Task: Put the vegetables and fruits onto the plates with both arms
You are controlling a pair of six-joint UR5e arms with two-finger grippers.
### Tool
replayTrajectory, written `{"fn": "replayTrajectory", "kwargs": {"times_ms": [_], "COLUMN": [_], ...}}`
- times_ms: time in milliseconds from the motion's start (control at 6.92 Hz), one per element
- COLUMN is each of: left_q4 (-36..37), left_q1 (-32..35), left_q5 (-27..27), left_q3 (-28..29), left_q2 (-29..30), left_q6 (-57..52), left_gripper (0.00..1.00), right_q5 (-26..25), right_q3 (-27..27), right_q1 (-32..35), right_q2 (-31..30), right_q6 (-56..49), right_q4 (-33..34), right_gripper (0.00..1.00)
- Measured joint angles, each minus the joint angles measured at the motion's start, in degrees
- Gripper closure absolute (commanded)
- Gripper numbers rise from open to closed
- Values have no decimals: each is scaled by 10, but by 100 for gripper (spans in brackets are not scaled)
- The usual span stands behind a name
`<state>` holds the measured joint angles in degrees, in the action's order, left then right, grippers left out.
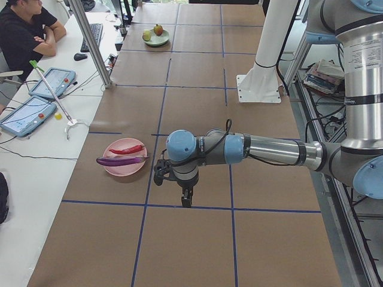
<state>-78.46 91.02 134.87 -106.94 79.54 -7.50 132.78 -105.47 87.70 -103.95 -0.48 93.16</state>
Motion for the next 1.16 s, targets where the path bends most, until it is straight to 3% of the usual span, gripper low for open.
{"fn": "replayTrajectory", "kwargs": {"times_ms": [1157], "left_q4": [1], "left_q1": [-1], "left_q5": [1], "left_q3": [-19], "left_q2": [-28], "left_q6": [-2], "left_gripper": [0], "right_q5": [25], "right_q3": [1], "right_q1": [0], "right_q2": [18], "right_q6": [0], "right_q4": [-1], "right_gripper": [0]}}
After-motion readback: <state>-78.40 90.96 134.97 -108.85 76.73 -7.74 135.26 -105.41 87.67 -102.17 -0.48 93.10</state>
